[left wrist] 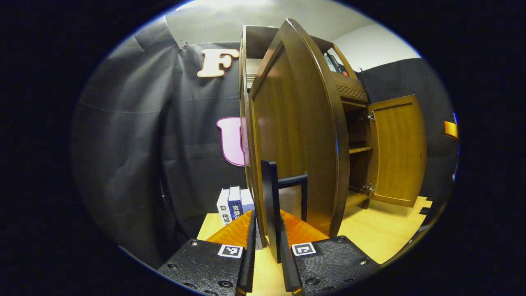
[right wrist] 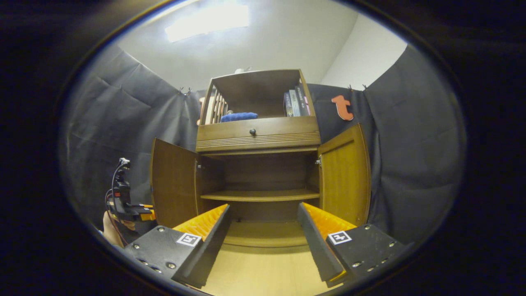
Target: Open the right door of the double-door shoe cabinet with the right hand, and open the left door with the left hand.
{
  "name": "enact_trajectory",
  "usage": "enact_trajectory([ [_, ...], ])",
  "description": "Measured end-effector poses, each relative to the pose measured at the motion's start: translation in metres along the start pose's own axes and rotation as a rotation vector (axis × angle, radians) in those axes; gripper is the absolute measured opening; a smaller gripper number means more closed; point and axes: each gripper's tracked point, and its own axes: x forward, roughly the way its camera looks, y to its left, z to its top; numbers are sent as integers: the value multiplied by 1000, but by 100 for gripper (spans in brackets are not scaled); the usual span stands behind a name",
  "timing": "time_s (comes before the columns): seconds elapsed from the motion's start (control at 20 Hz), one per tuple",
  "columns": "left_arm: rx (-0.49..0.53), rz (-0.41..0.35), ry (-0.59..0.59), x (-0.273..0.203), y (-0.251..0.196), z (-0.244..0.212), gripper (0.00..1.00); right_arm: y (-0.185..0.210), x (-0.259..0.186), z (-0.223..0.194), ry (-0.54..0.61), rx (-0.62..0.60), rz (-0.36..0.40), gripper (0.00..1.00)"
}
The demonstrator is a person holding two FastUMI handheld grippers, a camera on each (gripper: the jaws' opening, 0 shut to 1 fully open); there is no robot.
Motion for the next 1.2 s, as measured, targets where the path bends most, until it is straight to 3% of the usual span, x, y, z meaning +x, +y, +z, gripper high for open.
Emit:
enact_trajectory([
  [0.35,-41,-111,11,0,24,-4,29,0,-2,-2,-5,11,-2,96],
  [0.5,-48,-136,11,0,32,-5,46,1,-3,-1,-4,7,-5,96],
  [0.55,-54,-139,14,0,32,-5,42,1,-3,-1,-4,6,-6,99],
  [0.7,-65,-145,-9,-1,28,-2,44,1,-4,-1,-4,0,-10,96],
  [1.0,-70,-72,17,-14,23,-8,43,3,-5,-4,10,-4,-16,99],
  [1.1,-27,-29,-14,-24,26,2,43,0,-4,-8,14,0,-21,94],
  [1.2,-12,17,-24,-31,28,5,40,-6,-2,-11,16,13,-24,96],
])
